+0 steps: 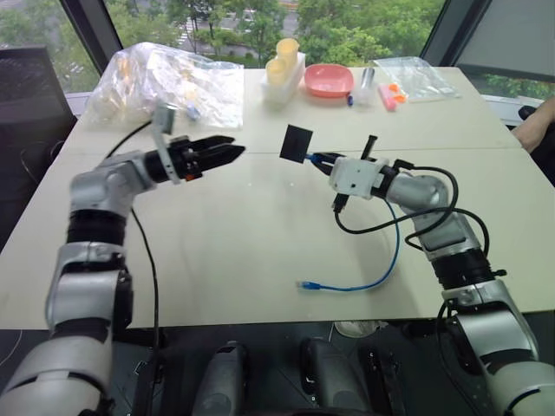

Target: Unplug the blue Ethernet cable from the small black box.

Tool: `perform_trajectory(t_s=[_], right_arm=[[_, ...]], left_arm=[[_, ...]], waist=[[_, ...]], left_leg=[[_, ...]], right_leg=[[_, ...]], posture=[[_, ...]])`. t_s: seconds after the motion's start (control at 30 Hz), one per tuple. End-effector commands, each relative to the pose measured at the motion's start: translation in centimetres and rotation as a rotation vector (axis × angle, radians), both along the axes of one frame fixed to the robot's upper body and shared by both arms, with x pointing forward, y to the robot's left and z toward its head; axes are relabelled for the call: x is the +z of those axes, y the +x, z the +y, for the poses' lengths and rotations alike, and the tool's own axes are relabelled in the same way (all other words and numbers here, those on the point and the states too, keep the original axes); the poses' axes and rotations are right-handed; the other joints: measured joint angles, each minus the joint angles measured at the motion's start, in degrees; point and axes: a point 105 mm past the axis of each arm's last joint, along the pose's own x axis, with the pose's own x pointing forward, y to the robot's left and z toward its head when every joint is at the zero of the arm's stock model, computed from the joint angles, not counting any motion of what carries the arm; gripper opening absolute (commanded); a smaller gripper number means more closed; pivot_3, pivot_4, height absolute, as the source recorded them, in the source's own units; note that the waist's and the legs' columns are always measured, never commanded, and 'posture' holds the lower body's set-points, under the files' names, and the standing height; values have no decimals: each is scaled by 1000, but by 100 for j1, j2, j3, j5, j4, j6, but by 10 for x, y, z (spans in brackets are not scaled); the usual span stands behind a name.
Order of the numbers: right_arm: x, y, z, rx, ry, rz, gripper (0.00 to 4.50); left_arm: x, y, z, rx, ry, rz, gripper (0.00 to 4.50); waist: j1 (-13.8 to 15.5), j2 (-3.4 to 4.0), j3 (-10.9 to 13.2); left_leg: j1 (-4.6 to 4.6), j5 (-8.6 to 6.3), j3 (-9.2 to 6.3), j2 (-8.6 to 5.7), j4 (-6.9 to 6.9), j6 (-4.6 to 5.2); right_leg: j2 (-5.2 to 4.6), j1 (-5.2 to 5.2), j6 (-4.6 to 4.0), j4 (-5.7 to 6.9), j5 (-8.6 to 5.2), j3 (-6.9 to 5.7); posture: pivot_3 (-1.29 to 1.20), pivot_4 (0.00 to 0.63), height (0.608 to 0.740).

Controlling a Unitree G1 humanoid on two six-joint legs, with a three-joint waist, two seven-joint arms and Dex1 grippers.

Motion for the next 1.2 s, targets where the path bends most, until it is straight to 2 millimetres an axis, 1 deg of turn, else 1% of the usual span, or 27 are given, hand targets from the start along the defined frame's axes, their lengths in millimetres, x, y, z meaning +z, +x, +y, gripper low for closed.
perform_trajectory(t_s=[0.03, 0.3, 0.4, 0.53, 0.57, 0.6, 0.77, 0.83, 0.87, 0.9, 0.97, 1.0, 1.03, 1.07, 1.1, 1.17, 1.2], right_arm=[[20, -9, 1, 5, -16, -103, 52], [12, -19, 5, 8, -43, -92, 52], [7, -20, 5, 11, -61, -80, 52], [8, -24, 9, 20, -69, -88, 52], [8, -25, 10, 23, -82, -95, 0], [7, -26, 10, 26, -97, -100, 0], [6, -28, 11, 29, -123, -104, 0], [7, -28, 11, 27, -124, -104, 0], [7, -28, 11, 25, -123, -102, 0], [8, -28, 10, 23, -117, -95, 0], [8, -28, 8, 15, -95, -78, 893], [8, -28, 6, 4, -84, -68, 1164], [9, -27, 3, -13, -71, -62, 1695], [9, -26, -4, -55, -11, -25, 2151], [9, -25, -11, -95, 65, 20, 2642], [7, -28, -24, -165, 318, 167, 3802], [4, -31, -27, -180, 432, 248, 4247]], left_arm=[[18, 2, -16, -72, 10, -80, 4252], [21, 13, -47, -102, -13, -97, 4252], [19, 15, -55, -115, 6, -113, 4252], [15, 13, -68, -154, 8, -106, 4252], [15, 14, -69, -156, 0, -102, 3700], [16, 13, -70, -163, -12, -97, 3404], [18, 11, -70, -191, -28, -91, 1445], [17, 10, -70, -200, -26, -86, 737], [16, 9, -69, -203, -25, -84, 521], [14, 10, -69, -197, -16, -84, 525], [11, 11, -70, -185, -8, -81, 525], [10, 12, -69, -179, -12, -77, 525], [9, 12, -68, -170, -21, -71, 525], [10, 13, -67, -159, -41, -59, 525], [10, 14, -65, -148, -62, -47, 525], [13, 16, -61, -130, -122, -20, 525], [15, 17, -59, -122, -150, -9, 525]], waist=[[-2, 0, 0], [-9, -1, 0], [-2, -1, 0], [3, -2, 0], [2, -2, 0], [1, -2, 0], [-11, -2, 1], [-4, -2, 1], [-1, -2, 0], [-1, -2, 1], [0, -2, 1], [-1, -2, 1], [-1, -2, 1], [3, -2, 1], [6, -2, 0], [15, -3, 0], [17, -3, 0]], left_leg=[[0, 0, 0, 0, 0, 0], [2, 0, -2, 0, 0, 2], [1, 0, -2, 0, 0, 2], [1, -1, -3, 0, 1, 2], [0, -1, -3, 0, 0, 2], [0, -1, -3, 0, 1, 2], [1, -1, -3, 0, 0, 3], [0, -1, -4, 0, 0, 2], [0, -1, -4, 0, 1, 3], [0, -1, -4, 0, 1, 3], [0, -1, -4, 0, 1, 2], [0, -1, -4, 0, 1, 2], [0, -1, -4, 0, 2, 2], [0, -1, -4, 0, 2, 2], [0, -1, -5, 0, 1, 2], [-1, -1, -6, 1, 1, 3], [-1, -1, -9, 1, 1, 3]], right_leg=[[0, 0, 0, 0, 0, 0], [2, 0, 0, 2, 0, 0], [1, 0, 0, 1, 0, 0], [2, 0, 0, 1, 0, 0], [2, 0, 0, 1, 0, 0], [2, 0, 0, 1, 0, 0], [3, 0, 0, 2, -1, 0], [3, 0, 1, 2, 0, -1], [2, 0, 1, 2, 0, -1], [2, 0, 1, 2, 0, 0], [2, 0, 1, 2, 0, 0], [2, 0, 1, 2, 0, 0], [2, 0, 1, 2, 0, 0], [2, 0, 1, 2, 0, 0], [2, 0, 1, 2, 0, -1], [2, 1, 2, 2, 0, -1], [2, 2, 2, 3, 0, -2]], posture=[[0, 150, 740], [0, 150, 740], [0, 150, 740], [0, 150, 740], [0, 150, 740], [0, 150, 740], [0, 150, 740], [0, 150, 740], [0, 150, 740], [0, 150, 740], [0, 150, 740], [0, 150, 740], [0, 150, 740], [0, 150, 740], [0, 150, 740], [0, 150, 740], [0, 150, 740]])
